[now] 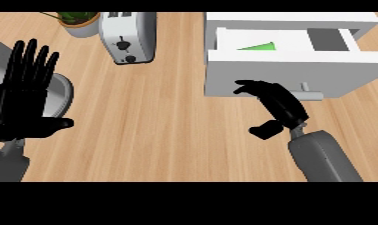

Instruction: Pick up the cup, place it into the drawer and close the drawer

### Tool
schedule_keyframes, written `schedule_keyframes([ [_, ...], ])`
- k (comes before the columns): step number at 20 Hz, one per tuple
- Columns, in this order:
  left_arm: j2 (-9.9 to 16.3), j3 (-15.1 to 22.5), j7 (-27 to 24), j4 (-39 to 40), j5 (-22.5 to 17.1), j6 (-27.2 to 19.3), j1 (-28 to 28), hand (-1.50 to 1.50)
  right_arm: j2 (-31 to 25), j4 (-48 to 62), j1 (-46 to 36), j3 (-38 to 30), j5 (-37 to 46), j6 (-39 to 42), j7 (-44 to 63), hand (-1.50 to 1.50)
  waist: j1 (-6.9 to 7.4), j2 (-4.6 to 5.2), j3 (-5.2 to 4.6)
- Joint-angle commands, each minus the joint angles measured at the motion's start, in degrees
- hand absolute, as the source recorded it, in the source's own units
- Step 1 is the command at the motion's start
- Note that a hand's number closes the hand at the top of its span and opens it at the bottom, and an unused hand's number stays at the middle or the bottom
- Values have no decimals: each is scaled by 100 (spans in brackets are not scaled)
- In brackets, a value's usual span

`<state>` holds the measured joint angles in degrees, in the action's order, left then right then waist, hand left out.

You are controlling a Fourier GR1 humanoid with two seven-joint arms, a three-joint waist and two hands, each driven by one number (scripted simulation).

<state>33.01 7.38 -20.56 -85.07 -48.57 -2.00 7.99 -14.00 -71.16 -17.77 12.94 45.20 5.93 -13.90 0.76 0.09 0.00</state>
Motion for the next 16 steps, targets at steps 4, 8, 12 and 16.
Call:
schedule_keyframes([
  [4,-71,-392,-42,190,105,620,-359,-150,155,2284,-1248,-572,119,-417,-785,-150,30,19,2],
  [8,-257,-446,-56,16,285,735,-487,-150,353,3215,-1797,-787,134,-545,-977,-150,33,15,3],
  [12,-267,-450,-107,305,340,897,-213,-150,105,4479,-2636,-1238,-28,-616,-1587,-150,171,91,11],
  [16,-430,-470,-47,167,342,789,-281,-150,-54,5124,-3224,-1328,62,-414,-1592,-150,199,84,10],
])
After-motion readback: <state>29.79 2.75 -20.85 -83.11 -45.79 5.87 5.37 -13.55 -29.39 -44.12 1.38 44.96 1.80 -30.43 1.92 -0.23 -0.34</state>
